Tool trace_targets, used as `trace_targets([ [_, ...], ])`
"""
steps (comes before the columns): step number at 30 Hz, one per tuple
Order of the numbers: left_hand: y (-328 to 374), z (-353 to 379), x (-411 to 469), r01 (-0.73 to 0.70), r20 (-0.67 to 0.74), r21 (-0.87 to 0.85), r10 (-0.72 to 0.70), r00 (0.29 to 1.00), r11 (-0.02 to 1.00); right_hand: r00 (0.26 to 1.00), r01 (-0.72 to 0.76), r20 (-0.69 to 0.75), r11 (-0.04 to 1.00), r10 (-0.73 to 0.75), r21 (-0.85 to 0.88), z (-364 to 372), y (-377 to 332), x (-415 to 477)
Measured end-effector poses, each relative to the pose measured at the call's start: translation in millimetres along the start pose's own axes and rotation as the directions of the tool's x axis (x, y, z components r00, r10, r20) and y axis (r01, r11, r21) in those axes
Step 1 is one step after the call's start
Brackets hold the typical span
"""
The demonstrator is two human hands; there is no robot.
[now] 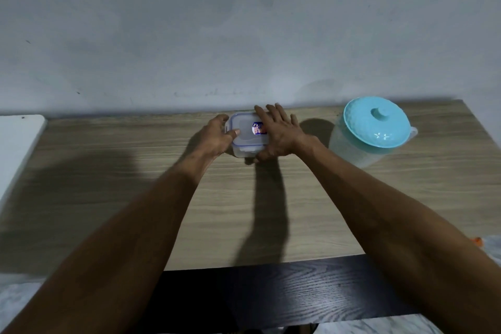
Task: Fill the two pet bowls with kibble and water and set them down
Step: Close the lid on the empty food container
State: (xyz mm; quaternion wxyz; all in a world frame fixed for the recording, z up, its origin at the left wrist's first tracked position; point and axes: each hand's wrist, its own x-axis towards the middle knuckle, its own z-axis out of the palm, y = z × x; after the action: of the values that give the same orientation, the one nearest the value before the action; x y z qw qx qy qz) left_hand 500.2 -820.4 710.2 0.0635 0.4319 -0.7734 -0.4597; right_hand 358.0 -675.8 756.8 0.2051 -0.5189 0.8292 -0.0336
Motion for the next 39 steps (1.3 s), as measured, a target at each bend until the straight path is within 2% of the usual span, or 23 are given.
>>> trace_targets([
  [2,3,-1,-4,-0.011,-0.031,0.033,0.012,0.999,0.999,0.985,-0.067,-0.13,0.952,0.11,0.298,10,8,-12],
  [3,6,-2,-8,-0.011,-0.041,0.049,0.013,0.999,0.999,0.955,-0.084,-0.225,0.902,0.195,0.425,15,11,-19],
  [5,12,-2,-14,-0.001,-0.045,0.086,0.005,0.999,0.996,0.87,-0.106,-0.349,0.822,0.349,0.559,26,14,-29],
  [8,20,-4,-24,0.012,-0.074,0.099,-0.005,0.997,0.995,0.812,-0.165,-0.307,0.699,0.497,0.696,39,7,-36],
  [12,31,-4,-37,0.063,-0.133,0.122,-0.046,0.99,0.991,0.715,-0.191,-0.174,0.428,0.677,0.883,45,-6,-29],
  [15,37,-1,-43,0.078,-0.179,0.097,-0.06,0.982,0.992,0.682,-0.203,-0.127,0.354,0.72,0.913,42,-6,-23],
  [22,42,3,-50,0.087,-0.22,0.066,-0.071,0.973,0.994,0.675,-0.224,-0.094,0.325,0.732,0.919,42,-1,-22],
  [28,46,7,-51,0.179,-0.211,-0.064,-0.189,0.959,0.982,0.671,-0.198,-0.127,0.341,0.731,0.919,46,-1,-22],
  [36,42,14,-55,0.164,-0.275,-0.164,-0.205,0.939,0.973,0.691,-0.174,-0.148,0.362,0.707,0.916,47,1,-24],
  [39,36,19,-58,0.129,-0.289,-0.291,-0.216,0.933,0.948,0.702,-0.163,-0.14,0.349,0.698,0.923,48,-2,-30],
])
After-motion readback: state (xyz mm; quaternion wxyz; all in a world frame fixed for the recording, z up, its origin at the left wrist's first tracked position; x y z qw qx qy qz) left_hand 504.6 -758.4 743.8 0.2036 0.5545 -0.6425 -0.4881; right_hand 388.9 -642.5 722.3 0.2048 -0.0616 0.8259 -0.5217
